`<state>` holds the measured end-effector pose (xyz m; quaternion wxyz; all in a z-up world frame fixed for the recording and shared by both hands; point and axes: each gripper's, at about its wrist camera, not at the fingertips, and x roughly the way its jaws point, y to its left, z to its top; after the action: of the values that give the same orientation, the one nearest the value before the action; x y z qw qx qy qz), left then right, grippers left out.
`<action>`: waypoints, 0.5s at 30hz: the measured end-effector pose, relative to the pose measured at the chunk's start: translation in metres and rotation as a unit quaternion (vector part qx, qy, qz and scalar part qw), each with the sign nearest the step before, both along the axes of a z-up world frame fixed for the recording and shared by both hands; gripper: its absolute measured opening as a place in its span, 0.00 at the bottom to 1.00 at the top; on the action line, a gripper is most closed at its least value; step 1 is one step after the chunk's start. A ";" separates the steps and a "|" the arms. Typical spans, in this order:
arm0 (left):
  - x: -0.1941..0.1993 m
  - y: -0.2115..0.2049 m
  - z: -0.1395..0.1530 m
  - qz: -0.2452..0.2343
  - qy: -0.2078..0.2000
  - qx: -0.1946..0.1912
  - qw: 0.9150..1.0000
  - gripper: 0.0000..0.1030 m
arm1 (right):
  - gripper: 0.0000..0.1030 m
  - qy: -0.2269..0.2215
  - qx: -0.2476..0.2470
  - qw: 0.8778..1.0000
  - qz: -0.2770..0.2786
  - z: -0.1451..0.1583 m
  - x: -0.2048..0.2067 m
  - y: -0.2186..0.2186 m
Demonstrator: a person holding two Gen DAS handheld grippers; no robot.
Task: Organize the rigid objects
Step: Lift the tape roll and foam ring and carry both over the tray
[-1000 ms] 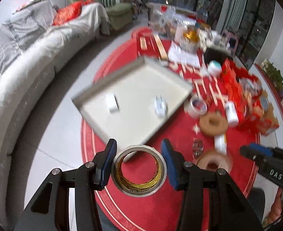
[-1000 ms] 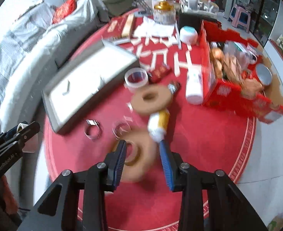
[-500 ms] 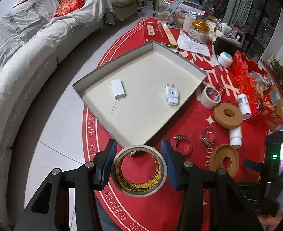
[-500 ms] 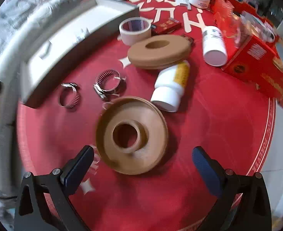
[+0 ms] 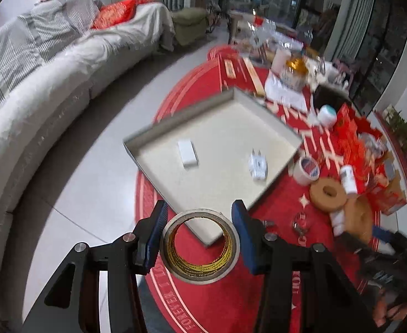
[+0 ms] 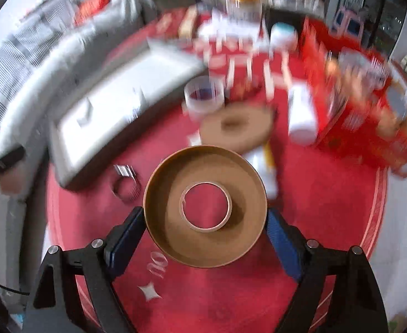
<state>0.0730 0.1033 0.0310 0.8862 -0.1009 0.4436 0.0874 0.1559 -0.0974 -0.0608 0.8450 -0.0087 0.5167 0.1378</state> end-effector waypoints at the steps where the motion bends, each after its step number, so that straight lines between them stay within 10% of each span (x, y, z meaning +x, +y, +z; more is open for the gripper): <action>1: 0.000 0.003 0.008 0.002 -0.012 0.000 1.000 0.50 | 0.84 -0.014 0.007 1.000 0.000 0.013 0.002 0.001; 9: 0.023 0.017 0.072 0.023 -0.077 0.028 0.996 0.50 | 0.84 -0.098 0.074 0.992 0.013 0.106 0.048 0.022; 15: 0.081 0.018 0.056 0.045 -0.054 0.037 0.997 0.50 | 0.84 -0.127 0.070 0.989 0.034 0.137 0.092 0.059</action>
<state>0.1543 0.1209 0.0872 0.9071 -0.0928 0.3865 0.1383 0.2483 -0.0382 0.0767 0.8973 0.0155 0.3935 0.1996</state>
